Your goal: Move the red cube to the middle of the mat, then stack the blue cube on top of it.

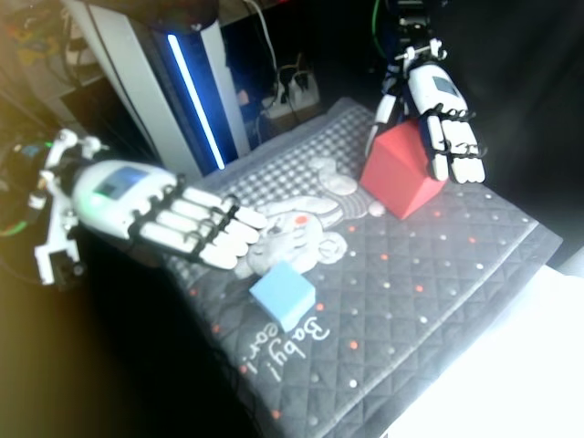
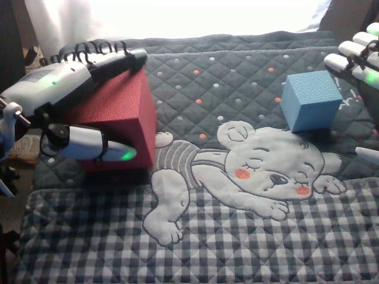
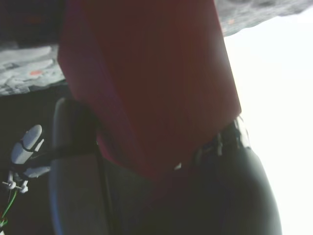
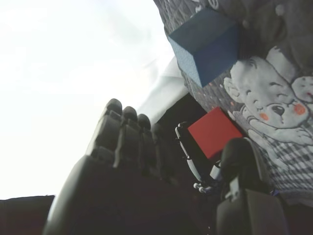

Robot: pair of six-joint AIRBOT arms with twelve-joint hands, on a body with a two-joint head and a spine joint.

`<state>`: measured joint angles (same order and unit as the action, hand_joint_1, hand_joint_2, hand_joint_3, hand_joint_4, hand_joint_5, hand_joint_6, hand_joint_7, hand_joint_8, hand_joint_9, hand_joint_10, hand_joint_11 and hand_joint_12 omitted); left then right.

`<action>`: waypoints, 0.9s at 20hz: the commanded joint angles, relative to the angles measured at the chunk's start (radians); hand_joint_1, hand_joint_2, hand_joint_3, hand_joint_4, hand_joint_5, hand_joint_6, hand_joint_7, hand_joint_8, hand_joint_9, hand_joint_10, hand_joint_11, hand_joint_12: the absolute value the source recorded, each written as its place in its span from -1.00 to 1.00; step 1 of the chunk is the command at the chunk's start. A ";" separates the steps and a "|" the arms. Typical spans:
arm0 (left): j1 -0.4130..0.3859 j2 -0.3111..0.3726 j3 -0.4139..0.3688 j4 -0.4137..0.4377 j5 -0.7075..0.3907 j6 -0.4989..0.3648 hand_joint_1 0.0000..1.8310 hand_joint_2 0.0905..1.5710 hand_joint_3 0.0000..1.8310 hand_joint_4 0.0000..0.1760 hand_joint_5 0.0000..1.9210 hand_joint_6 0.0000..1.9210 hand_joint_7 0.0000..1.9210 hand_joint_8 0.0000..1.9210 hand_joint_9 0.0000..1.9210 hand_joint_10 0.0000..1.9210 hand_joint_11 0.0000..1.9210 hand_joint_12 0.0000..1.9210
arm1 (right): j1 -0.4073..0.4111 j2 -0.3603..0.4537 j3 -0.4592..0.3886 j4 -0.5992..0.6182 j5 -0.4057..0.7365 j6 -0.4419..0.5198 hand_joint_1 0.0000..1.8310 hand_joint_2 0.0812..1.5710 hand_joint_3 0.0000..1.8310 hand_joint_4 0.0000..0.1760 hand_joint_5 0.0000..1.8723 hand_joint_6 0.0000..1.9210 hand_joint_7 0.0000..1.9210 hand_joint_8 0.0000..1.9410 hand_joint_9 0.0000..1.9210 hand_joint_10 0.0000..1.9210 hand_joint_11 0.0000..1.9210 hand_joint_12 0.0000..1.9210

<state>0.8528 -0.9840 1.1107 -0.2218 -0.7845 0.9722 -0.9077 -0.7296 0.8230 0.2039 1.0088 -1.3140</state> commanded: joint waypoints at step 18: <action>-0.162 -0.216 0.082 0.269 -0.075 -0.207 0.31 0.47 -1.00 -0.91 -0.80 0.56 -0.82 0.52 -0.89 0.78 -0.86 1.00 | 0.004 0.001 0.008 0.014 0.144 0.001 -0.60 0.73 -1.00 -1.00 -1.00 -1.00 -1.00 -1.00 -1.00 -1.00 -1.00 -0.82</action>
<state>0.7029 -1.2057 1.1908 0.0605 -0.7586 0.7712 -0.9096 -0.7391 0.8272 0.2192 1.0218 -1.3136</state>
